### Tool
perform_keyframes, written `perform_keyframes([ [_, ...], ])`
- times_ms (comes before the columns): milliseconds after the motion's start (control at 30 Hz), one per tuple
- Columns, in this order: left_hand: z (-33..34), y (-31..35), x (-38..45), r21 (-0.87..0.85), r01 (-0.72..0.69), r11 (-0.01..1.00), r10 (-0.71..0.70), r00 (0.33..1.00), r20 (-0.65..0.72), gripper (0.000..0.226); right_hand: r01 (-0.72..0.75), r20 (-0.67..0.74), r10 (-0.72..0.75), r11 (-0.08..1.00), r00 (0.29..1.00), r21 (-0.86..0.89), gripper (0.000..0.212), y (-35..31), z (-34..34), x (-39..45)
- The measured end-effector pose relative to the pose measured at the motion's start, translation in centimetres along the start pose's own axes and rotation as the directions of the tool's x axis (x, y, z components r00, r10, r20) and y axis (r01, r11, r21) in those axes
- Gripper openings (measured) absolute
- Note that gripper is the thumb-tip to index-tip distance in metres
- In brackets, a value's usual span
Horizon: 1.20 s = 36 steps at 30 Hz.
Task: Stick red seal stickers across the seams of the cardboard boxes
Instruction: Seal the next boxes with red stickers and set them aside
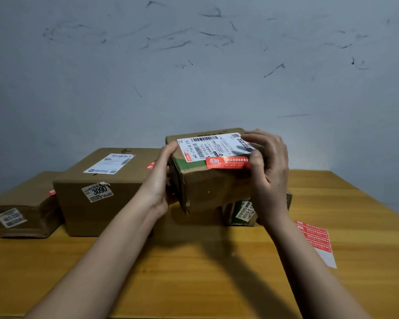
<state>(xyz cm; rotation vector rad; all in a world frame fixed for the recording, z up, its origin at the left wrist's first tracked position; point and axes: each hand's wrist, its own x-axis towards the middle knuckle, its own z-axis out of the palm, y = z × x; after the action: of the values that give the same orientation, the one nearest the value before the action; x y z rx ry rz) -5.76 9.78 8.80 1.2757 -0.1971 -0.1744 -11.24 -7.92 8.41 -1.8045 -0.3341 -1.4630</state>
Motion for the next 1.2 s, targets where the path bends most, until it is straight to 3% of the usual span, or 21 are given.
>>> perform_keyframes([
  [267,-0.3,0.6,-0.1,-0.096,0.084,0.992,-0.082,0.996,0.026,0.048,0.001,0.102,-0.005,0.999,0.995,0.039,0.021,0.7,-1.4,0.1],
  [433,-0.5,0.9,0.0,-0.113,0.1,0.989,-0.094,0.994,0.063,0.049,0.031,0.193,-0.036,0.999,0.981,0.026,0.028,0.8,-1.6,-0.3],
  [733,-0.3,1.1,-0.2,-0.108,0.041,0.993,-0.021,0.984,0.18,0.049,0.034,0.185,-0.035,0.999,0.982,0.008,0.031,0.9,-1.3,-0.8],
  [1200,-0.4,0.1,0.7,-0.084,-0.032,0.996,0.045,0.986,0.158,0.046,-0.048,0.197,0.039,0.998,0.98,0.041,0.011,1.3,-1.6,-0.7],
])
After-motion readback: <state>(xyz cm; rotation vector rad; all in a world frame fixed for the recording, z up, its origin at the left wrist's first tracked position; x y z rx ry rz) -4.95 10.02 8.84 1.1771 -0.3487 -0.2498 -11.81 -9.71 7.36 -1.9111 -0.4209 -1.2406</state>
